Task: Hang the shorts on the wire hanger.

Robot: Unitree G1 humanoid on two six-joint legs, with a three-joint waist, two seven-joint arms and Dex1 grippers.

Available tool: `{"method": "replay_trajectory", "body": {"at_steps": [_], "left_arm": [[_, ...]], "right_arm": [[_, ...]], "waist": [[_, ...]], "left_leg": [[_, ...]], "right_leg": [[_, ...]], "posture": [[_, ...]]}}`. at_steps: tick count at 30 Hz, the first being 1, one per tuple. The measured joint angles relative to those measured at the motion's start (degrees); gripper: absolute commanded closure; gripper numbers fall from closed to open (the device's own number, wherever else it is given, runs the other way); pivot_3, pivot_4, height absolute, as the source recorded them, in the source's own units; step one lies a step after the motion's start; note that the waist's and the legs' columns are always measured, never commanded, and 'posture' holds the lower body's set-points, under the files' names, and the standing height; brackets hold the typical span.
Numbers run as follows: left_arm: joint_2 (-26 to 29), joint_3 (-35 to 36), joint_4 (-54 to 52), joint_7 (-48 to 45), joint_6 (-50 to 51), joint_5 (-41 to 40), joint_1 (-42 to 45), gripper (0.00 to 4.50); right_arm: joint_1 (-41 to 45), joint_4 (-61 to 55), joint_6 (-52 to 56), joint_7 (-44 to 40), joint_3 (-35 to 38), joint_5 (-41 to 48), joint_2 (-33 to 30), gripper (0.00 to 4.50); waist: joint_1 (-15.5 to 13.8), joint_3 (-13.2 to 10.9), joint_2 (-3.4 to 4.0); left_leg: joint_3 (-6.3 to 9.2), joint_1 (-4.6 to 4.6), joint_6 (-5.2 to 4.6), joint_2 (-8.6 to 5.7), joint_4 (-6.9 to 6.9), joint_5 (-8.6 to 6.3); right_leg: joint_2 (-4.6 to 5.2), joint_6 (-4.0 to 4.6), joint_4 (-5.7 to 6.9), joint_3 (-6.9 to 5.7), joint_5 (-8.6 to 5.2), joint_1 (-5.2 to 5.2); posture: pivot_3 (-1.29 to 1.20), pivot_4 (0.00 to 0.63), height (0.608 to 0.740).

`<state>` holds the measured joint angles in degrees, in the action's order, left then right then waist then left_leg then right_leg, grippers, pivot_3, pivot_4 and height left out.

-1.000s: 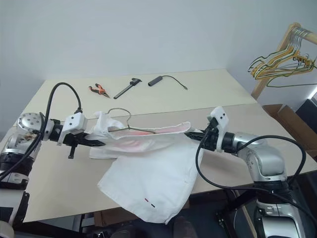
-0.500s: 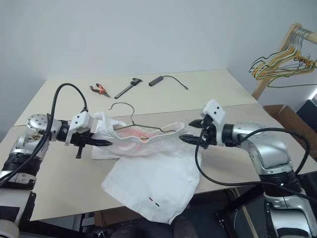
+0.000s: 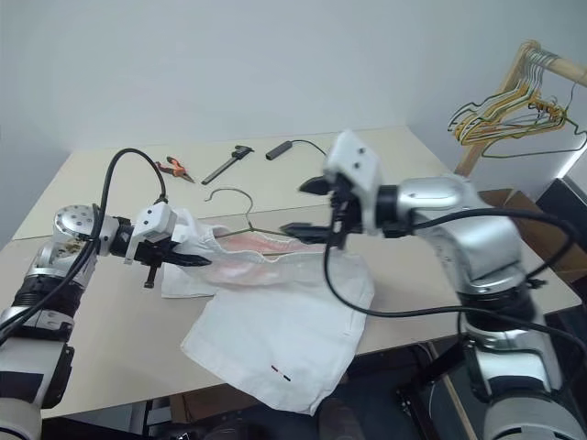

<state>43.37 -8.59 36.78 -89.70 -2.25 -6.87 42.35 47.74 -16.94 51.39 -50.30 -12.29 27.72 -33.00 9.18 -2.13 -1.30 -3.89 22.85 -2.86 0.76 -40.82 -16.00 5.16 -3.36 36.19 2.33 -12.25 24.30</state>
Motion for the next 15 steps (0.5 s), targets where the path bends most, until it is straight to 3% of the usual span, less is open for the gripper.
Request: {"method": "replay_trajectory", "body": {"at_steps": [4,7,14,15], "left_arm": [[-0.2,-0.2,0.3,-0.3,-0.6,0.2,0.2,4.50],[-0.1,-0.3,0.3,-0.2,-1.2,0.7,0.2,4.50],[0.4,-0.3,0.2,-0.4,-1.5,1.1,0.2,4.50],[0.6,-0.3,0.2,-0.4,-1.5,1.2,0.2,4.50]], "right_arm": [[5.5,5.5,2.1,1.9,-7.6,-2.7,5.9,0.88],[5.9,10.0,1.4,3.1,-9.8,-5.3,8.3,2.00],[1.4,12.2,-8.7,1.9,-9.5,-8.1,9.8,4.44],[0.7,12.3,-9.9,1.4,-9.5,-8.2,10.0,4.48]], "waist": [[0.4,0.0,0.00],[0.4,0.0,-0.02],[0.8,0.0,-0.02],[0.9,0.0,-0.02]], "left_leg": [[0.08,0.10,0.00,-0.01,-0.02,0.00],[0.12,0.16,0.00,-0.04,-0.02,0.00],[0.19,0.21,0.00,-0.03,-0.03,0.00],[0.19,0.20,0.00,-0.04,-0.04,0.00]], "right_leg": [[0.03,-0.01,0.06,-0.11,0.01,0.03],[0.08,-0.06,0.15,-0.15,0.04,0.00],[0.03,-0.09,0.15,-0.18,0.06,0.04],[0.03,-0.10,0.12,-0.18,0.06,0.04]], "posture": [[-0.15,0.000,0.740],[-0.15,0.000,0.740],[-0.13,0.000,0.740],[-0.13,0.000,0.740]]}}
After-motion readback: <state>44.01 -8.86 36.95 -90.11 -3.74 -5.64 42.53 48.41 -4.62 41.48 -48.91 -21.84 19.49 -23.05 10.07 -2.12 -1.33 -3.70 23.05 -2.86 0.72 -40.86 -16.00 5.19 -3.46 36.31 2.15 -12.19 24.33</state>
